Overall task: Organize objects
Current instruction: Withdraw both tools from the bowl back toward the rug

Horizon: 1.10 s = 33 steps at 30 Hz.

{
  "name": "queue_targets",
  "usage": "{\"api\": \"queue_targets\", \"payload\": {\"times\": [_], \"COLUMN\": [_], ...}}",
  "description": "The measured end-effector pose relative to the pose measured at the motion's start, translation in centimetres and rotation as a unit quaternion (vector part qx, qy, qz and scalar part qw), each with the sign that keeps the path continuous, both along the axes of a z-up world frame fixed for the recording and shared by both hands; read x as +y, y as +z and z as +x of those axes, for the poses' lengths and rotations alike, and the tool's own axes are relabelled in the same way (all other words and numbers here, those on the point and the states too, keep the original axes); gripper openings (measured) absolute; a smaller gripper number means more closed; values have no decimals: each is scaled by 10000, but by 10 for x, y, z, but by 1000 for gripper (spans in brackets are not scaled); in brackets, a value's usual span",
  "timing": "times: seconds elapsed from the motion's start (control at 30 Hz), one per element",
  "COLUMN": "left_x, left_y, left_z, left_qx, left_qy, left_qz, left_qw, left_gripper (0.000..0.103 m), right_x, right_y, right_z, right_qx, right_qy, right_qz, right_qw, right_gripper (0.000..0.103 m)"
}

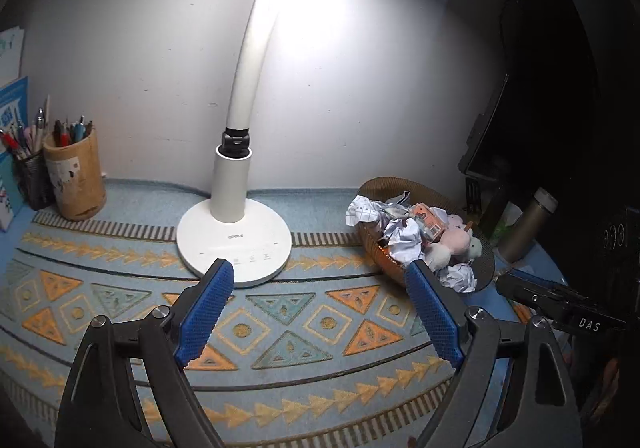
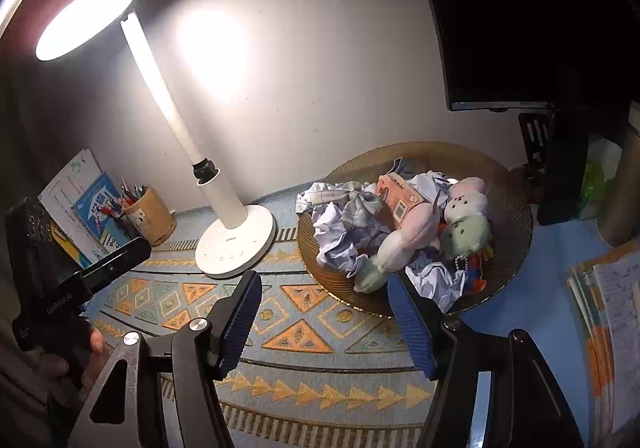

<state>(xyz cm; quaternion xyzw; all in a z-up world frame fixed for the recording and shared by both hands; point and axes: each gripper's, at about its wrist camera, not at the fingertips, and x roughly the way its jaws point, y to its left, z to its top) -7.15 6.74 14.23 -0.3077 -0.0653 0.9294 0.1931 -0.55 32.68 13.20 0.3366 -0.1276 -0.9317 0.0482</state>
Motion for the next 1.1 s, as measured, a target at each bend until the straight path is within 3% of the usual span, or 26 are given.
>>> {"api": "queue_targets", "payload": {"times": [0.1, 0.23, 0.37, 0.5, 0.7, 0.8, 1.1], "left_x": [-24, -41, -55, -66, -75, -77, -77], "left_y": [-6, -42, -88, -112, -119, -126, -129], "left_z": [33, 69, 81, 82, 78, 72, 70], "left_qx": [-12, -143, -511, -590, -788, -1043, -1119], "left_qy": [265, 561, 666, 877, 1059, 1241, 1307], "left_qz": [-382, -912, -1040, -1004, -804, -854, -945], "left_qw": [9989, 9941, 9910, 9893, 9880, 9831, 9805], "left_gripper": [87, 87, 87, 87, 87, 87, 87], "right_x": [-36, -87, -126, -140, -142, -145, -149], "right_y": [-16, -57, -96, -122, -129, -132, -132], "right_z": [16, 26, 27, 21, 16, 14, 15], "right_qx": [-175, -549, -761, -879, -908, -1009, -985], "right_qy": [176, 445, 439, 330, 252, 278, 260], "right_qz": [-137, -117, 342, 699, 921, 1021, 1129], "right_qw": [9996, 9974, 9955, 9931, 9913, 9893, 9884], "right_gripper": [64, 64, 64, 64, 64, 64, 64]}}
